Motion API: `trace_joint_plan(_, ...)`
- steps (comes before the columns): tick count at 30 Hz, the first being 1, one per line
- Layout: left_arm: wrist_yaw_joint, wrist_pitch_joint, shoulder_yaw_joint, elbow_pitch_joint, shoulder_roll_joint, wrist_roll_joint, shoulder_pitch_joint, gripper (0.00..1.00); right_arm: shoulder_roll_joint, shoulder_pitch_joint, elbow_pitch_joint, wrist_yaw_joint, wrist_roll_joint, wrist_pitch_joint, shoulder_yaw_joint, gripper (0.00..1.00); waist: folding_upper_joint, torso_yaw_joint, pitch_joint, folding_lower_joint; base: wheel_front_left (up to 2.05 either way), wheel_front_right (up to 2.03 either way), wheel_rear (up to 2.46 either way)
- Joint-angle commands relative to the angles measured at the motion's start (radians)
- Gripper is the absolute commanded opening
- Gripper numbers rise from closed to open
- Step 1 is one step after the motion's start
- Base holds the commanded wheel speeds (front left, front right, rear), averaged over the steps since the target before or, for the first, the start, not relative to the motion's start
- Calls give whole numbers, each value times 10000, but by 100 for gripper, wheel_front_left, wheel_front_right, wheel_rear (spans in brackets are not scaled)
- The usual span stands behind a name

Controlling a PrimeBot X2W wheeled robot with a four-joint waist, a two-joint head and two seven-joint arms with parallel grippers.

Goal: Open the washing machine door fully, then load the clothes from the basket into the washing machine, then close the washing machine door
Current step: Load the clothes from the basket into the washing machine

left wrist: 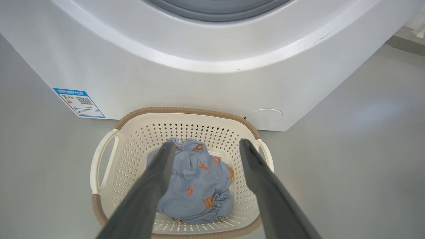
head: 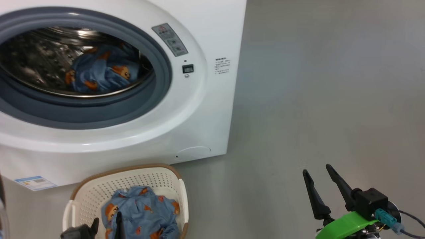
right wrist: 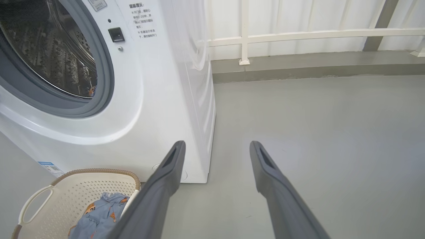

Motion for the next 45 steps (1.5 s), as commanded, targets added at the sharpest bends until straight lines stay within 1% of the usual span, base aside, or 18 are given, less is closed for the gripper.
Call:
trace_joint_plan(1, -115, -1, 339, 23, 246, -31, -477, 100, 0, -360, -266, 16, -90, -120, 193, 100, 0, -353, 433, 0, 0, 0, 0)
trace_joint_plan(9, -487, 434, 332, 1530, 542, -235, -1670, 100, 171, -820, -406, 16, -129, -120, 212, 100, 0, -807, 1311, 0, 0, 0, 0)
trace_joint_plan(14, -783, 1268, 118, 2821, 802, -248, -2466, 100, 268, -1148, -509, 16, -139, -120, 231, 100, 0, -1015, 1971, 0, 0, 0, 0)
trace_joint_plan(18, -811, 1714, 27, 3796, 975, -215, -3221, 100, 328, -1390, -453, 16, -166, -120, 285, 100, 0, -1114, 2497, 0, 0, 0, 0)
trace_joint_plan(20, -891, 1860, 60, 4254, 1024, -301, -3593, 100, 352, -1529, -436, 16, -179, -120, 311, 100, 0, -1145, 2763, 0, 0, 0, 0)
trace_joint_plan(29, -1160, 2190, 161, 6118, 1330, -567, -5026, 100, 417, -2188, -410, 16, -170, -120, 560, 100, 0, -1294, 3859, 0, 0, 0, 0)
trace_joint_plan(36, -1450, 2117, 309, 6866, 1571, -872, -5844, 100, 435, -2619, -444, 16, -190, -120, 744, 100, 0, -1413, 4626, 0, 0, 0, 0)
trace_joint_plan(45, -1681, 2066, 130, 7189, 1846, -917, -6520, 100, 440, -2969, -547, 16, 58, -120, 960, 100, 0, -1584, 5494, 0, 0, 0, 0)
